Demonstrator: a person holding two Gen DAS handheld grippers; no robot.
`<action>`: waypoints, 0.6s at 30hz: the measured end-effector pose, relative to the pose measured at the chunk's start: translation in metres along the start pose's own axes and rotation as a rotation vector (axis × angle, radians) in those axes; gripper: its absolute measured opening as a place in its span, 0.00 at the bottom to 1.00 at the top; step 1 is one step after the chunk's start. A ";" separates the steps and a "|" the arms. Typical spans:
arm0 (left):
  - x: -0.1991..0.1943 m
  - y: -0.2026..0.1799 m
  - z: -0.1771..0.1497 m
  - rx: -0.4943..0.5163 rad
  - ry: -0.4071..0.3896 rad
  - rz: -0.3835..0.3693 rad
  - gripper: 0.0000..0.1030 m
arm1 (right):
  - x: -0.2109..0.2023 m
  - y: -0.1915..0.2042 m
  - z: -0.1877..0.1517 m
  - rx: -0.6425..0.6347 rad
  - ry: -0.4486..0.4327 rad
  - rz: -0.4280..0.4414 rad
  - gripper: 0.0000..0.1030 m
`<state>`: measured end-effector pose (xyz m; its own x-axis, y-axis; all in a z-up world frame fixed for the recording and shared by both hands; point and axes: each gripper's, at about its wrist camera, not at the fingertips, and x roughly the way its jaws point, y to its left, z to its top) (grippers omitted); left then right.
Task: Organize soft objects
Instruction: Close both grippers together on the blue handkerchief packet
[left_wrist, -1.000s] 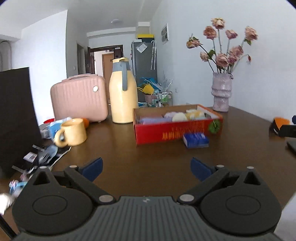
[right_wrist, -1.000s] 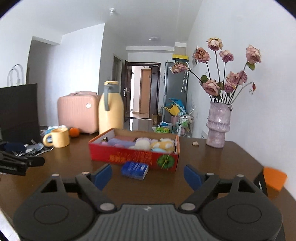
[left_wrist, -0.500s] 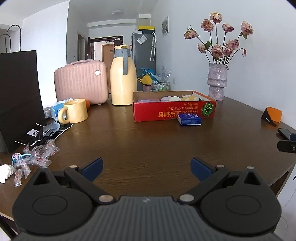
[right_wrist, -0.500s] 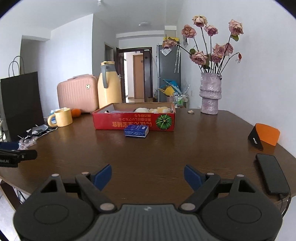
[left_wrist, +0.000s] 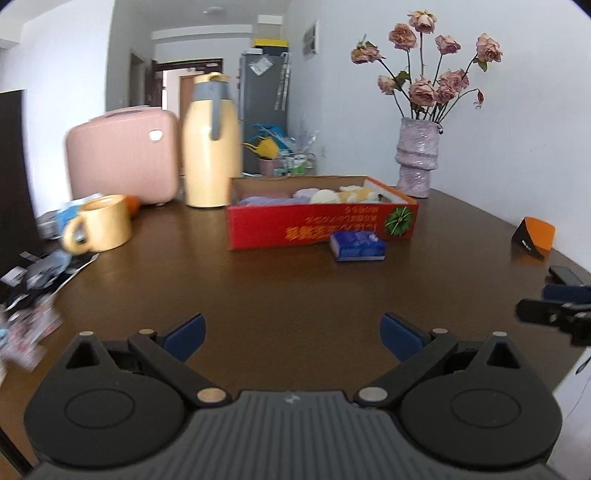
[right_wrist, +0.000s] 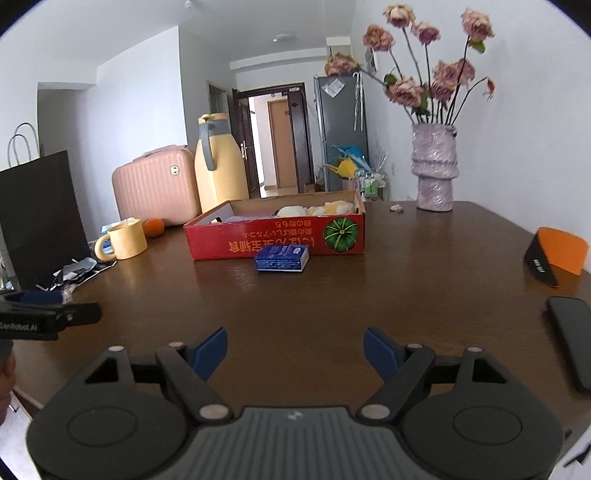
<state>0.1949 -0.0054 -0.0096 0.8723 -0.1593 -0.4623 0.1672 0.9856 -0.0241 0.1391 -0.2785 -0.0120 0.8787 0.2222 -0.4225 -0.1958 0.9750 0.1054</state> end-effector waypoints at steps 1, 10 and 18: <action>0.012 -0.001 0.006 0.000 0.007 -0.007 1.00 | 0.008 -0.001 0.004 0.004 0.004 0.003 0.77; 0.136 -0.009 0.063 -0.031 0.083 -0.067 0.77 | 0.123 -0.030 0.057 0.136 0.062 0.047 0.61; 0.251 0.002 0.083 -0.266 0.266 -0.293 0.39 | 0.243 -0.044 0.097 0.236 0.148 0.112 0.41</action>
<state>0.4521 -0.0483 -0.0516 0.6524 -0.4468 -0.6122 0.2348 0.8872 -0.3972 0.4041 -0.2686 -0.0320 0.7811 0.3441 -0.5211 -0.1663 0.9190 0.3576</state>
